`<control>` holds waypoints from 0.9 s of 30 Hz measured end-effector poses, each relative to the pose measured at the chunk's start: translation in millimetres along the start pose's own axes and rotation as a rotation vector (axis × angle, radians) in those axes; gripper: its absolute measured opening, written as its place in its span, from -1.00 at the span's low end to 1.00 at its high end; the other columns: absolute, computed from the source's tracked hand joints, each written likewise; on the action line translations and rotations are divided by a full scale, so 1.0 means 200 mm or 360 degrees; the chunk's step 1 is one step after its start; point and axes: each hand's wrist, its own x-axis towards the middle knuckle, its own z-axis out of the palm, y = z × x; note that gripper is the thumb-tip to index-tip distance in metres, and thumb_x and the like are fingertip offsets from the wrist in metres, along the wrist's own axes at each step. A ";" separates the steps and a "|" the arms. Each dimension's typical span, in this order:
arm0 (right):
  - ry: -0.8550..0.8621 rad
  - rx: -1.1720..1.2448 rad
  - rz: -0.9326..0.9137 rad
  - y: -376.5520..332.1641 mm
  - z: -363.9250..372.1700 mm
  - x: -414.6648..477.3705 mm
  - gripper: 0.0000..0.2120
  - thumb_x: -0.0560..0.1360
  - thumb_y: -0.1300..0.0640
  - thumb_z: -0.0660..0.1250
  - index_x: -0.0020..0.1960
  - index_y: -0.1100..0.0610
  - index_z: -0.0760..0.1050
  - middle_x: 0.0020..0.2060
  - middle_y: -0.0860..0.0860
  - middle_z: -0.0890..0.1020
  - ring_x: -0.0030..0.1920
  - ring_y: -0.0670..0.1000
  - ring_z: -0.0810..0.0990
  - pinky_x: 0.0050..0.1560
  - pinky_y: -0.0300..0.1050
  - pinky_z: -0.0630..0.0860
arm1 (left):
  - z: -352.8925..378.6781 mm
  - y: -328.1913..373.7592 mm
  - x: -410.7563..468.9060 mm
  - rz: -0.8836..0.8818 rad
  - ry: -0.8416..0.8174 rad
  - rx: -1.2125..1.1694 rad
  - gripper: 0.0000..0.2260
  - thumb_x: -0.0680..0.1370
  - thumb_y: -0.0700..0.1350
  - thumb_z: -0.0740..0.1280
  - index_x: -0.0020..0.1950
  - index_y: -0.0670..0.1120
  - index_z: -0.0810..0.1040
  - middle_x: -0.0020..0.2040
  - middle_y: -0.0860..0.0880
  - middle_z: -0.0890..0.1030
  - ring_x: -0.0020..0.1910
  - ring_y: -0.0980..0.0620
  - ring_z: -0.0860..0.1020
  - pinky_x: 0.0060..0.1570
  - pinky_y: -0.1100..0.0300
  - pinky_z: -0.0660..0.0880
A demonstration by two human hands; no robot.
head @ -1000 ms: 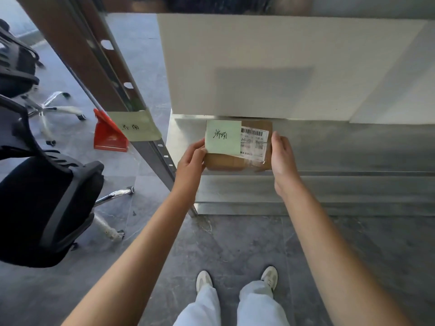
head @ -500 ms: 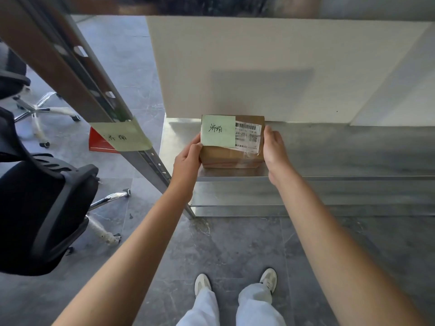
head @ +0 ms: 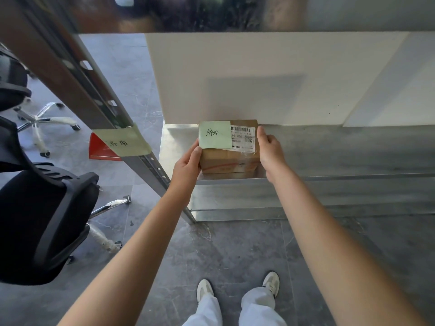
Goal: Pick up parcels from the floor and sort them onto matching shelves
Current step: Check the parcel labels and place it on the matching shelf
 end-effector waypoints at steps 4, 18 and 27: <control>0.0128 -0.0303 -0.0265 -0.01 -0.01 -0.04 -0.59 0.70 -0.10 0.10 0.16 0.22 0.49 -0.03 0.07 0.62 -0.08 0.05 0.61 -0.27 -0.17 0.41 | 0.01 0.04 -0.02 0.0049 0.0058 0.0110 -0.71 0.71 0.00 0.22 0.38 0.26 0.56 0.27 0.11 0.63 0.37 0.03 0.55 0.47 0.01 0.45; 0.0455 -0.0659 -0.0976 -0.07 -0.27 -0.26 -0.60 0.71 0.07 0.11 0.47 0.23 0.38 0.42 0.13 0.47 0.44 0.10 0.43 0.44 -0.02 0.38 | 0.36 0.26 -0.29 0.0870 0.0005 0.0936 -0.54 0.75 -0.08 0.10 0.67 -0.07 0.20 0.69 -0.01 0.18 0.68 0.08 0.08 0.51 0.34 0.02; 0.0820 -0.0733 -0.1019 -0.01 -0.81 -0.36 -0.48 0.73 -0.02 0.00 0.64 0.15 0.10 0.64 0.04 0.14 0.64 -0.01 0.03 0.64 0.02 0.01 | 0.94 0.27 -0.44 0.1419 -0.0263 0.1391 -0.47 0.76 0.00 -0.04 0.71 -0.09 -0.12 0.73 -0.03 -0.12 0.67 0.12 -0.22 0.63 0.15 -0.30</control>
